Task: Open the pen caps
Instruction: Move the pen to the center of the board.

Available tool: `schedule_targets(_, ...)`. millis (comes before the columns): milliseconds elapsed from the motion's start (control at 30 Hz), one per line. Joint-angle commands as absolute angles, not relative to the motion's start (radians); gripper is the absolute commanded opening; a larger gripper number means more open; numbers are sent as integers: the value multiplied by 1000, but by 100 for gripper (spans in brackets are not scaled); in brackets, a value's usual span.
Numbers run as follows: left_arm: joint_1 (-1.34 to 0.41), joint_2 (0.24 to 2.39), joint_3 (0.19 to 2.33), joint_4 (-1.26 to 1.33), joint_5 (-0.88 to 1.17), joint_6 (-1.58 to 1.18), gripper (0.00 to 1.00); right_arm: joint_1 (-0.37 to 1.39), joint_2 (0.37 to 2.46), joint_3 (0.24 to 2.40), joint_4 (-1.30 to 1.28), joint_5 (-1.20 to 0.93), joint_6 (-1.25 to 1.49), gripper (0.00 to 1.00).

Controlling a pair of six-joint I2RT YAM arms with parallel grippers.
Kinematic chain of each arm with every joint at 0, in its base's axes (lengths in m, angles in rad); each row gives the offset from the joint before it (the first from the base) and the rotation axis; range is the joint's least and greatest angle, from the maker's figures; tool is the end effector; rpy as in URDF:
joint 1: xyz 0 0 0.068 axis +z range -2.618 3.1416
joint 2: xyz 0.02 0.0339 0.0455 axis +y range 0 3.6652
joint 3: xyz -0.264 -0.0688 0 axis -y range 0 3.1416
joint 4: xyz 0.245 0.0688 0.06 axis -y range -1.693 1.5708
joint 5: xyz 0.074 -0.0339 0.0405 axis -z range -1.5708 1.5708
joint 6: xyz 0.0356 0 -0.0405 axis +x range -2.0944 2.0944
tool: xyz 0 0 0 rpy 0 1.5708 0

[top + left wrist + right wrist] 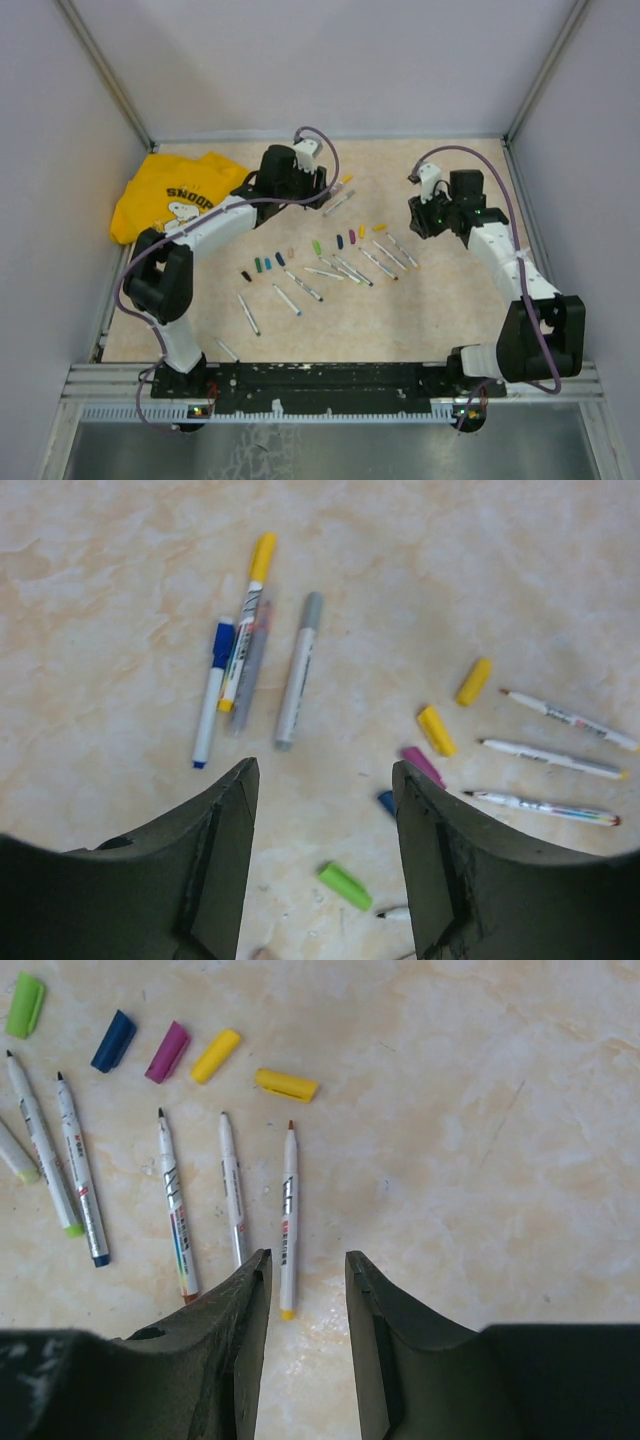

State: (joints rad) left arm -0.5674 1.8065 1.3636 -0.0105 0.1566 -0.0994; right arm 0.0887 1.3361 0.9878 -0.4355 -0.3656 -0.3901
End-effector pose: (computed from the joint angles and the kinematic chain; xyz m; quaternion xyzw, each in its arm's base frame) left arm 0.3570 -0.2341 0.2716 0.2363 0.8127 -0.2356 0.4777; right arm 0.2831 0.0380 0.2673 -0.2831 0.8658 0.1094 0.3980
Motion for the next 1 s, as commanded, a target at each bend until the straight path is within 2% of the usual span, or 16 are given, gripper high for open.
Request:
schedule_targets(0,-551,1818,1356,-103,91,37,63,87,1311,1011,-447,-453,-434,36)
schedule_targets(333,-512,1908,1467,-193,108,106,71,87,1313,1012,-451,-463,-437,36)
schedule_targets(967,-466,2129,1728,-336,195,144,70,87,1319,1014,-456,-469,-442,35)
